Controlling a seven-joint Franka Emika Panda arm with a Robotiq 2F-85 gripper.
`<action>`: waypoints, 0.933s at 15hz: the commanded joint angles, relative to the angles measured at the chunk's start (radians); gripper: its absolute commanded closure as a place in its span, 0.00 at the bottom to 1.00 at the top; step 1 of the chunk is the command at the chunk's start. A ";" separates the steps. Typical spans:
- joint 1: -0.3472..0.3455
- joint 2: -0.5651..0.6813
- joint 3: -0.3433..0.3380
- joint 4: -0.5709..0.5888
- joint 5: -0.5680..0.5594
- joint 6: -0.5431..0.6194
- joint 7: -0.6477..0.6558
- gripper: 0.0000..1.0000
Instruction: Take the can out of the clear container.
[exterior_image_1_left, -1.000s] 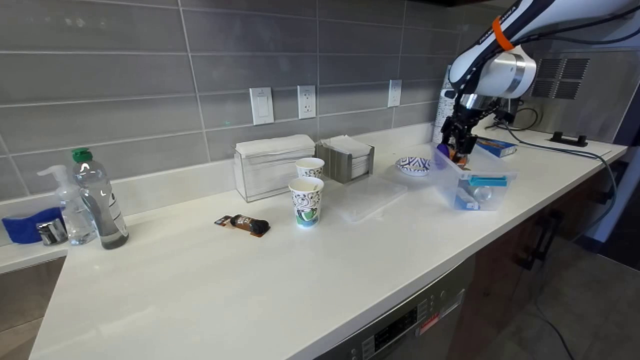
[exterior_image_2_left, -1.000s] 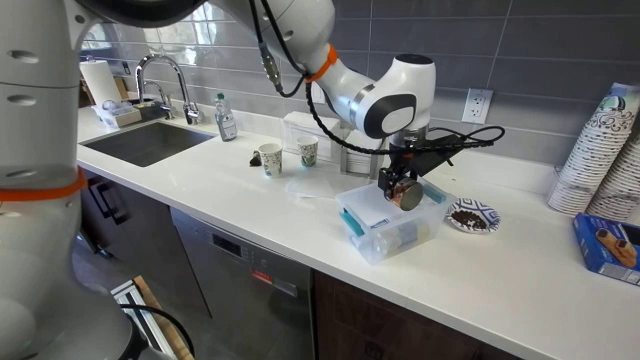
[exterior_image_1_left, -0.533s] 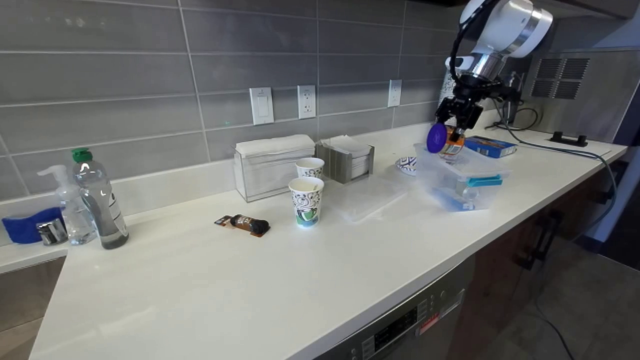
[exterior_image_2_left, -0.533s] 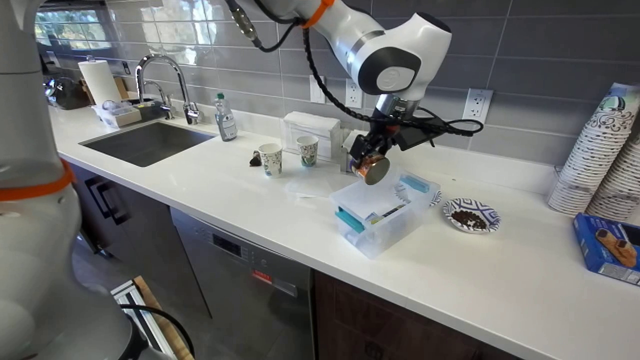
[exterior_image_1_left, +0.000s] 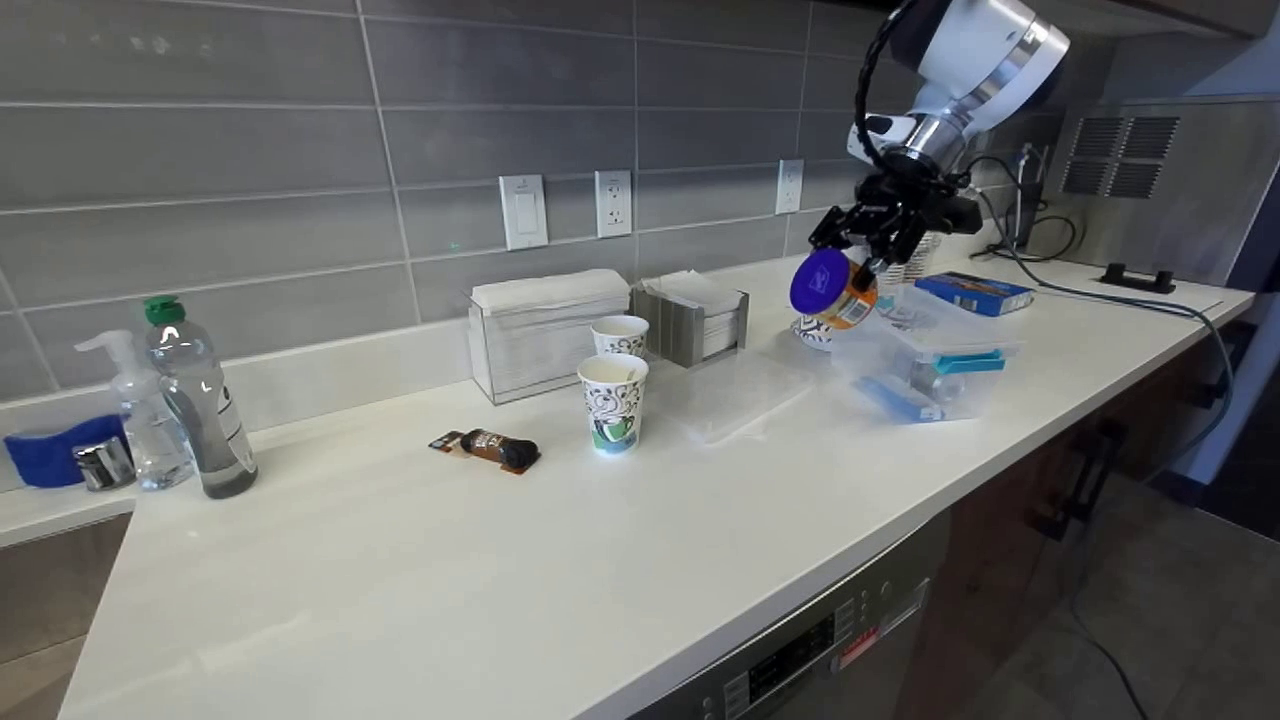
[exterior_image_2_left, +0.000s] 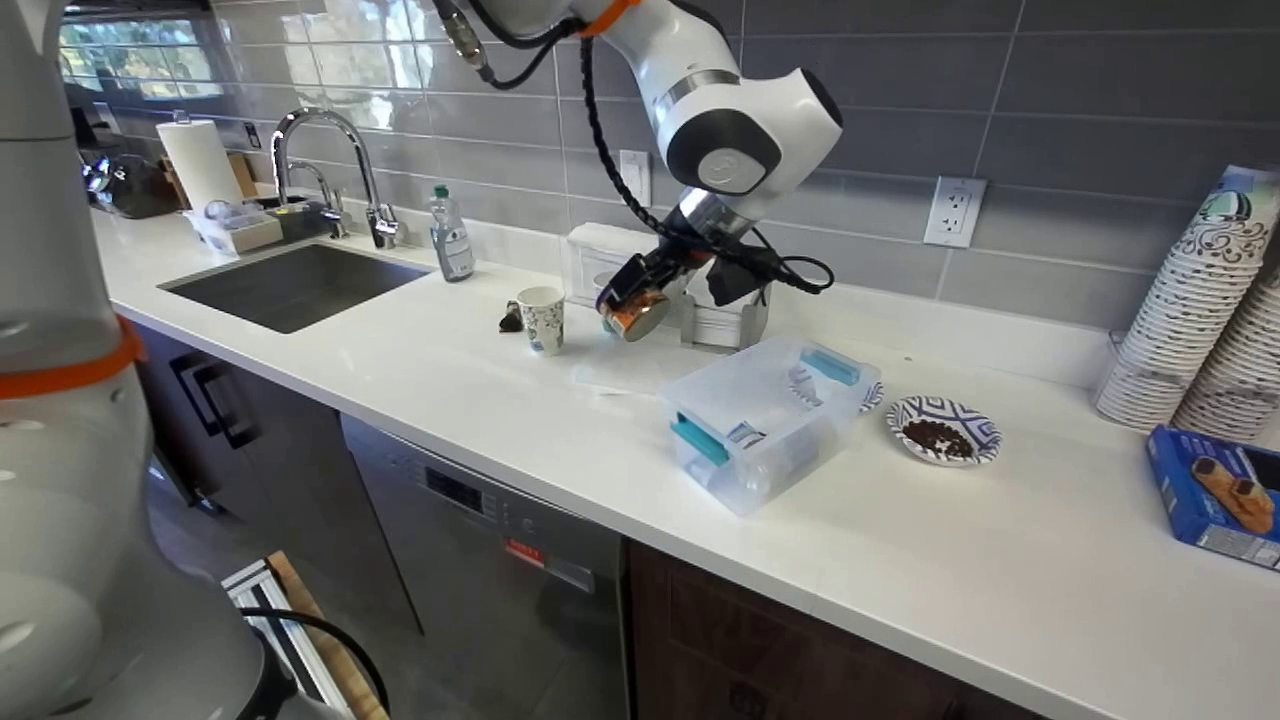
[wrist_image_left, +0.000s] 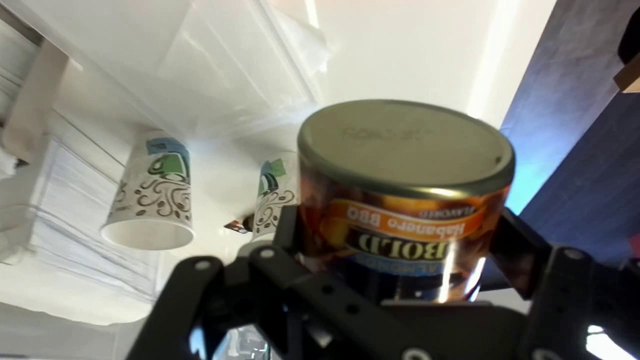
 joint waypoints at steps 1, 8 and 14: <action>0.063 0.012 0.003 -0.065 0.042 0.005 -0.137 0.32; 0.147 0.030 0.014 -0.120 0.013 0.018 -0.245 0.07; 0.149 0.060 0.022 -0.121 0.078 0.055 -0.299 0.32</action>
